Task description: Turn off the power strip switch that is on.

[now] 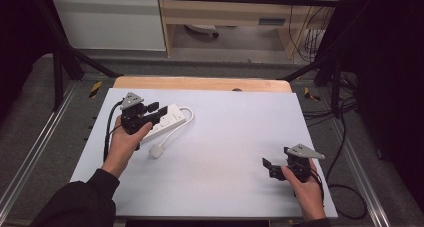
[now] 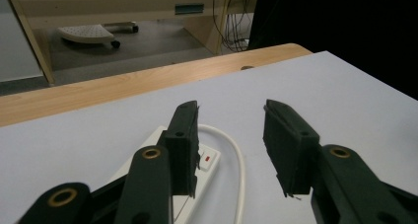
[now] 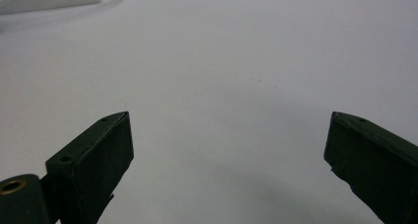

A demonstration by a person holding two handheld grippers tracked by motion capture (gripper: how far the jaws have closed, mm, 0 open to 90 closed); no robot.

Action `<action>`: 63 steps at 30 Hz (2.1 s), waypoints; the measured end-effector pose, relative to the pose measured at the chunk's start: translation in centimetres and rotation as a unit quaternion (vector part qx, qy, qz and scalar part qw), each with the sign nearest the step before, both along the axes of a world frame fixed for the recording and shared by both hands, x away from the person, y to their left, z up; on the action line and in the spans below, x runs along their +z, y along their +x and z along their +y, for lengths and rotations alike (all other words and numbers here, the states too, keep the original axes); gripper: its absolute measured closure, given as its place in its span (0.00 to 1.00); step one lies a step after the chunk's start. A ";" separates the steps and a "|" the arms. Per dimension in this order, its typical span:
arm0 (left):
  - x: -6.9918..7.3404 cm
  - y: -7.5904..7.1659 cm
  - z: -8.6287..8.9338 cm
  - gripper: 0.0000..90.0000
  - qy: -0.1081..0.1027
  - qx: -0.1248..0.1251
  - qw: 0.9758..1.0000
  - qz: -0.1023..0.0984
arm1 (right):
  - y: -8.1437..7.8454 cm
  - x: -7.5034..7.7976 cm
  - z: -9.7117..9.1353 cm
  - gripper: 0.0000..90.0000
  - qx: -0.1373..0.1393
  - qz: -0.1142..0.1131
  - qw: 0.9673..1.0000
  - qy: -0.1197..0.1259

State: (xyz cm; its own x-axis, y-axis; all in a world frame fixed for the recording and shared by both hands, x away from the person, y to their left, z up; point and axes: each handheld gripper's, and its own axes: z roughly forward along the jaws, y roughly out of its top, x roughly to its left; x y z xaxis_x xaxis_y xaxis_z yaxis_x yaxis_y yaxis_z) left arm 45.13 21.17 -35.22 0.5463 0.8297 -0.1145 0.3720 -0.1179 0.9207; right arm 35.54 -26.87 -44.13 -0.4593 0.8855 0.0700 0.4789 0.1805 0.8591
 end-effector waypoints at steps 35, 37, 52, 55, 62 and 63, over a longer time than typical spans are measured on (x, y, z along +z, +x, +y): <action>-1.6 2.5 -1.4 0.88 0.026 -0.010 1.000 0.011 | 0.0 0.1 -0.1 0.06 0.001 -0.001 1.000 0.002; -1.8 2.6 -1.4 0.89 0.027 -0.010 0.999 0.014 | 0.0 0.1 -0.1 0.06 0.001 -0.001 1.000 0.002; -2.7 3.5 -1.3 0.95 0.033 -0.009 0.999 0.029 | 0.0 0.0 -0.1 0.06 0.001 -0.001 1.000 0.003; -2.9 3.6 -1.3 0.96 0.033 -0.008 0.999 0.031 | 0.1 0.0 -0.1 0.06 0.000 -0.001 1.000 0.003; -3.3 3.9 -1.4 0.98 0.036 -0.009 0.999 0.038 | 0.1 0.0 -0.2 0.06 0.001 -0.001 1.000 0.003; -3.3 3.9 -1.4 0.99 0.038 -0.009 0.998 0.039 | 0.1 0.0 -0.2 0.06 0.001 -0.001 1.000 0.003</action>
